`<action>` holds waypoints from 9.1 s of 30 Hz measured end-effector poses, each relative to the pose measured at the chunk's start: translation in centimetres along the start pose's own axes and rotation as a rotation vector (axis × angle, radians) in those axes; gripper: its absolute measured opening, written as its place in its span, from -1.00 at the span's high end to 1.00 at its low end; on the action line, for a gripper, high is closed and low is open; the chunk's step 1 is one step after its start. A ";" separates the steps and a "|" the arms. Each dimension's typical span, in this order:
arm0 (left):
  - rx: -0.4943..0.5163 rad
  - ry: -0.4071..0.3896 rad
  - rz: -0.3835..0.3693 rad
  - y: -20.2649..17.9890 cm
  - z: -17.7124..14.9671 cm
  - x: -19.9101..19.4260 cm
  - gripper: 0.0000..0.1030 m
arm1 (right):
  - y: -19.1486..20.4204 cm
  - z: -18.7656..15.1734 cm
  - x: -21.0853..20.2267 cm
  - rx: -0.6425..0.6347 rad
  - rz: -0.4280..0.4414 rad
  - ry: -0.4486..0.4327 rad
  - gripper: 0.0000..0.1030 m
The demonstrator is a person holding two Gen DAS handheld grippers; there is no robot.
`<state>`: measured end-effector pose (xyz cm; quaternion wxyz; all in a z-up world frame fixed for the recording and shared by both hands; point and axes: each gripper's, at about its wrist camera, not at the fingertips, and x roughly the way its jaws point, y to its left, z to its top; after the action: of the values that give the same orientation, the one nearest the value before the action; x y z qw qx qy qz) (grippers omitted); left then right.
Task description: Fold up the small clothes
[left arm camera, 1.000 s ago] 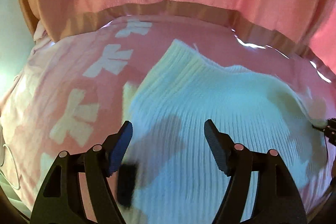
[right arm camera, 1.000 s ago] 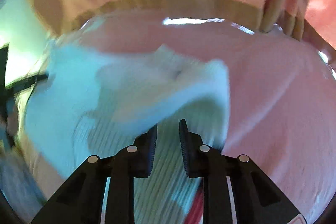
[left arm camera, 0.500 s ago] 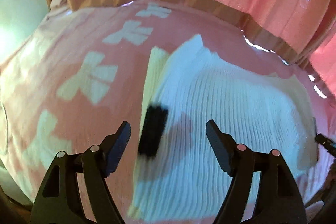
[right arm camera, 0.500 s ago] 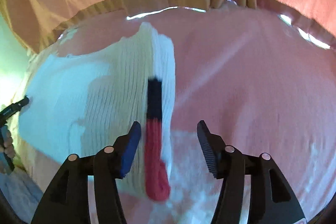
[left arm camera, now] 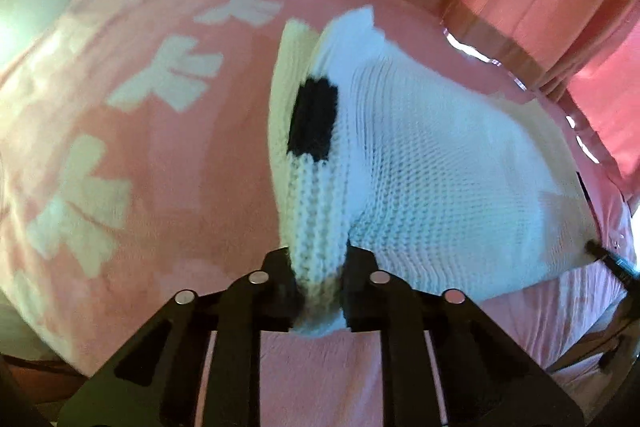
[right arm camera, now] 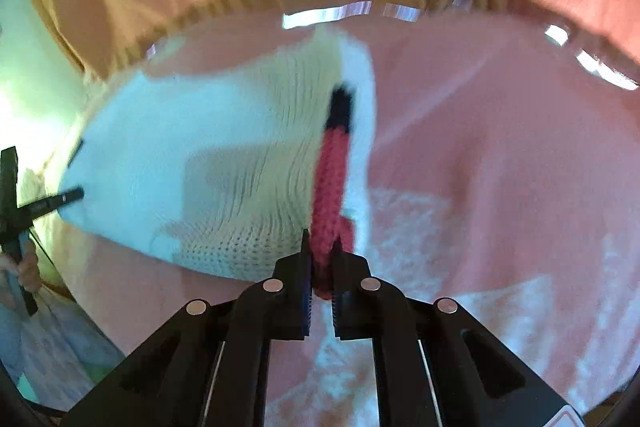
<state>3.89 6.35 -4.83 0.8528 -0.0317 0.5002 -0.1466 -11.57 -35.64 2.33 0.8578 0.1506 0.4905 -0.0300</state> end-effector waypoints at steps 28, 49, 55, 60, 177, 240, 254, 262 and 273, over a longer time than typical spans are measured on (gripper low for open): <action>0.022 -0.018 0.167 -3.9 10.6 6.2 -0.16 | 2.7 7.6 7.2 -0.104 -0.142 0.056 0.05; -0.014 -0.011 0.223 -0.6 12.2 7.5 0.90 | -2.9 8.6 8.8 0.093 -0.127 0.087 0.79; 0.055 -0.166 0.003 -4.4 10.8 0.2 0.69 | 1.6 9.1 2.6 0.012 -0.079 -0.096 0.45; 0.221 -0.014 -0.032 -10.2 8.2 4.7 0.56 | 9.4 6.9 6.4 -0.135 0.135 0.047 0.89; 0.420 -0.132 -0.291 -21.8 -8.7 -1.7 -0.55 | 5.9 5.6 4.5 0.231 0.388 0.172 -0.37; 0.320 0.155 -0.329 -20.4 -7.3 0.4 0.16 | 5.5 -1.2 -2.5 0.046 0.240 -0.007 0.86; 0.322 0.183 -0.362 -19.2 -5.5 -1.9 0.40 | -0.3 -3.2 -3.9 0.167 0.113 0.049 0.52; 0.264 -0.003 -0.391 -20.6 1.6 -6.2 -0.33 | 1.4 3.7 -3.2 0.089 0.108 -0.010 0.06; 0.307 0.017 -0.216 -22.7 4.3 1.9 -0.40 | 0.5 7.2 -0.7 0.117 0.164 -0.059 0.75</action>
<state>3.49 -16.23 0.29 0.8227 0.0467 0.4729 -0.3121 -5.84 -37.33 6.47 0.8613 0.2389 0.4484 0.0072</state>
